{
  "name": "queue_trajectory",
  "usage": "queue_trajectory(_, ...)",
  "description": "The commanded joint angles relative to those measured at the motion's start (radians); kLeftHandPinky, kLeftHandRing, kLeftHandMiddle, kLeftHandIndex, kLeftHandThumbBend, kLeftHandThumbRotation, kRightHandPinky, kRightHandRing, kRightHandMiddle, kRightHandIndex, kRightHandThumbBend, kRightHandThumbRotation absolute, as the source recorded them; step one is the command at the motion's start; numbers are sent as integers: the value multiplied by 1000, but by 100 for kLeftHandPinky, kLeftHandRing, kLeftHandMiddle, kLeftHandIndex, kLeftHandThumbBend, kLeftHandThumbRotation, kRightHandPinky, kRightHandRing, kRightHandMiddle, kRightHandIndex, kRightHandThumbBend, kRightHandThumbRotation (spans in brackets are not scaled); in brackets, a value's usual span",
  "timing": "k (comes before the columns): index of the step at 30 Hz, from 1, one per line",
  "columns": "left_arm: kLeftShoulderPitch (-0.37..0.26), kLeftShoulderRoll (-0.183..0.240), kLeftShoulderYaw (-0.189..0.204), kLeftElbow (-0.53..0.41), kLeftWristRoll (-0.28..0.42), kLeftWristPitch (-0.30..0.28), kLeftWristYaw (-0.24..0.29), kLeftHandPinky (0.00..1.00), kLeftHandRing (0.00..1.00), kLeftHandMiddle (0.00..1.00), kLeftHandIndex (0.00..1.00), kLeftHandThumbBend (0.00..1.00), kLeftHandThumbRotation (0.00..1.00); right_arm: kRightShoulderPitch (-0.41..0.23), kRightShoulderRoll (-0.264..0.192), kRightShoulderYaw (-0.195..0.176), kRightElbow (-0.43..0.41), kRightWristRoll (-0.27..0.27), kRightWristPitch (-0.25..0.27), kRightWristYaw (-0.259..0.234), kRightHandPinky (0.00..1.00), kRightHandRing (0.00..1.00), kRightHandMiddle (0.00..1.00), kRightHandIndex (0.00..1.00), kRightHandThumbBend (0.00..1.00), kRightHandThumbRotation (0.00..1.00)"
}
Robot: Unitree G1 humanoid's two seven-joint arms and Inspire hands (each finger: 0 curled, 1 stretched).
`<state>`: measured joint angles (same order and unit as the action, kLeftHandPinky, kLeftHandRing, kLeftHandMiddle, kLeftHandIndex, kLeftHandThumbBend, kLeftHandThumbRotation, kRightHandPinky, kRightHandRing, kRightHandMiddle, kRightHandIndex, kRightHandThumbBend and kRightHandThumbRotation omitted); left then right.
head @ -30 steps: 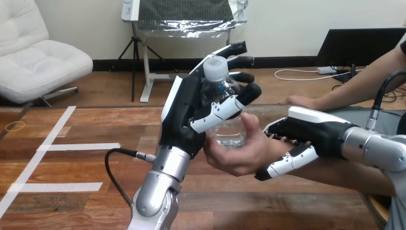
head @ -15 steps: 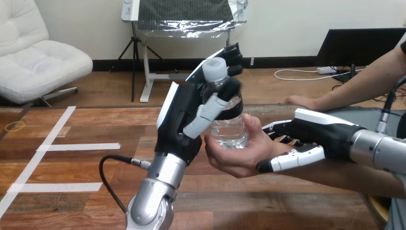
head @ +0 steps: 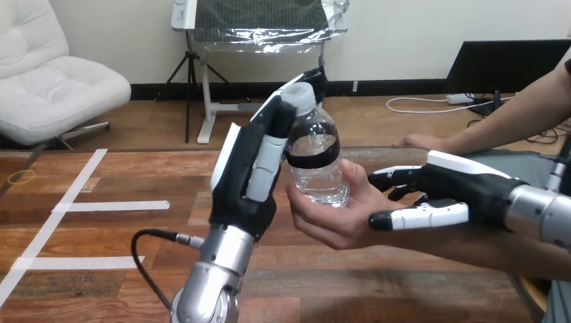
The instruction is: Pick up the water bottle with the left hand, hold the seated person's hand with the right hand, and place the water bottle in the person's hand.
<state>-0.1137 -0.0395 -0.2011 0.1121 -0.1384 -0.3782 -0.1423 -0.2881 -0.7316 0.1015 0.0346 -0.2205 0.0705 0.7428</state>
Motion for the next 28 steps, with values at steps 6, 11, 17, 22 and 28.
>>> queue_trajectory(6, 4, 4, 25, -80, 30, -39, -10, 99, 94, 88, 83, 84, 100, 48, 2, -70, -30, 63, -20, -34, 71, 86, 91, 94, 100, 83)
queue_trajectory(11, 28, 8, 36, -104, 25, -44, -21, 100, 95, 88, 84, 84, 100, 89, 20, -109, -40, 78, -51, -92, 69, 84, 90, 95, 100, 84)
queue_trajectory(17, 55, 7, 44, -133, 18, -41, -26, 100, 95, 88, 83, 85, 100, 132, 44, -134, -46, 70, -102, -183, 64, 80, 87, 95, 100, 86)
queue_trajectory(22, 88, 11, 51, -167, -1, -47, -39, 100, 93, 87, 82, 86, 100, 194, 102, -171, -85, 51, -120, -319, 60, 77, 85, 93, 99, 92)
queue_trajectory(28, 129, 21, 61, -207, -36, -53, -68, 94, 90, 85, 80, 84, 100, 252, 137, -194, -110, 33, -201, -431, 61, 78, 85, 92, 90, 98)
